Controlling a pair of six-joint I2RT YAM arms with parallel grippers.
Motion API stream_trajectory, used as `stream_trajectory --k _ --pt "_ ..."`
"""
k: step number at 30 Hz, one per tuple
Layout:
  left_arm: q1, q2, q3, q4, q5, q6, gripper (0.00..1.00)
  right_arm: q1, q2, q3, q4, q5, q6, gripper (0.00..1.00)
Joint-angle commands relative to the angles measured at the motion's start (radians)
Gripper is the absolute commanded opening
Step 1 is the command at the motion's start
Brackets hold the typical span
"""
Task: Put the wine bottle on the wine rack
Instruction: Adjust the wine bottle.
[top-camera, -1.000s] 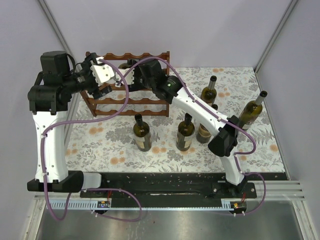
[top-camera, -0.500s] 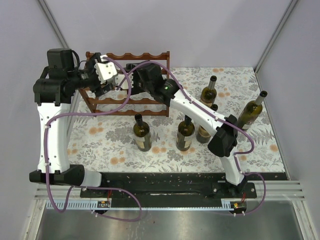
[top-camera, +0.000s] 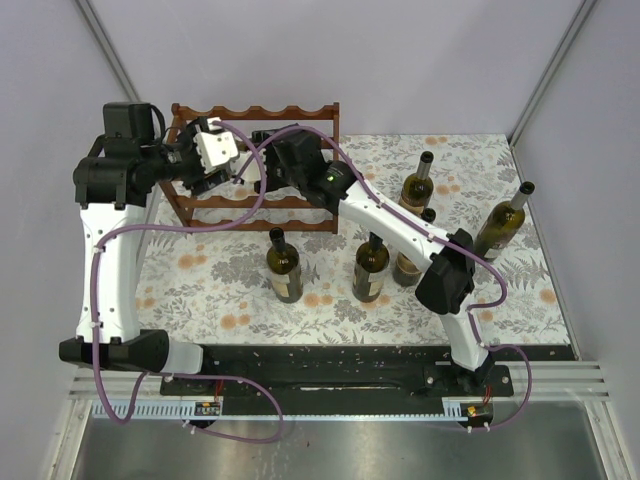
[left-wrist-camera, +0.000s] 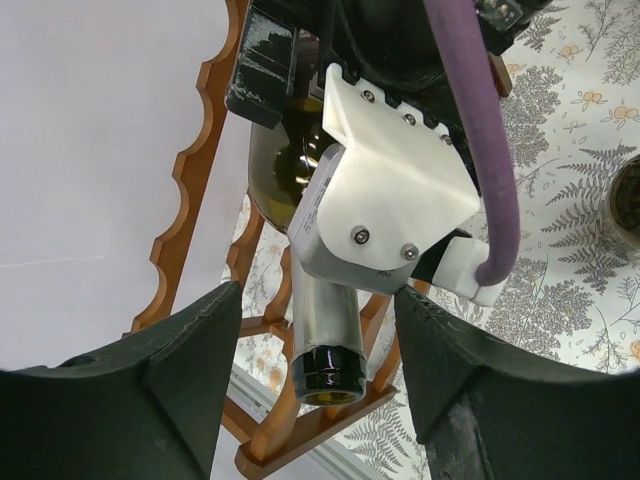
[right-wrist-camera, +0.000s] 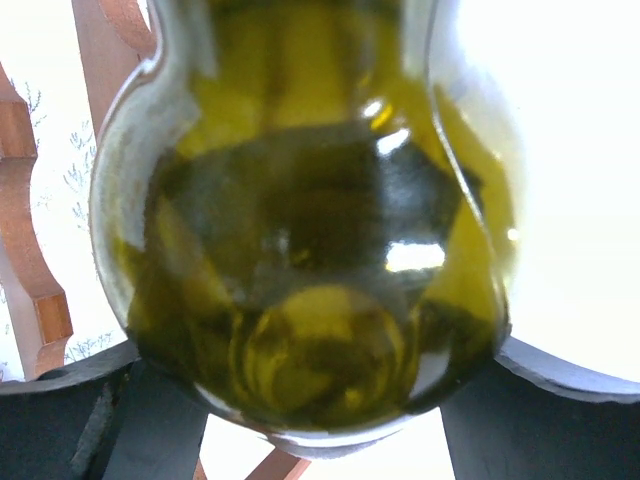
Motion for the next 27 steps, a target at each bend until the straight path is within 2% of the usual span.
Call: stream_trajectory --k 1,15,21,27 --pt "0.004 0.003 -0.003 0.014 0.01 0.042 0.65 0.015 -0.102 0.021 0.118 0.037 -0.112 0.0" --pt "0.004 0.04 0.023 -0.08 -0.042 0.142 0.69 0.015 -0.11 0.014 0.116 0.04 -0.126 0.0" --pt "0.004 0.057 0.034 -0.062 -0.013 0.11 0.63 0.018 -0.11 0.011 0.118 0.042 -0.127 0.0" --pt "-0.004 0.083 0.042 -0.057 -0.016 0.097 0.5 0.02 -0.105 0.017 0.118 0.042 -0.126 0.0"
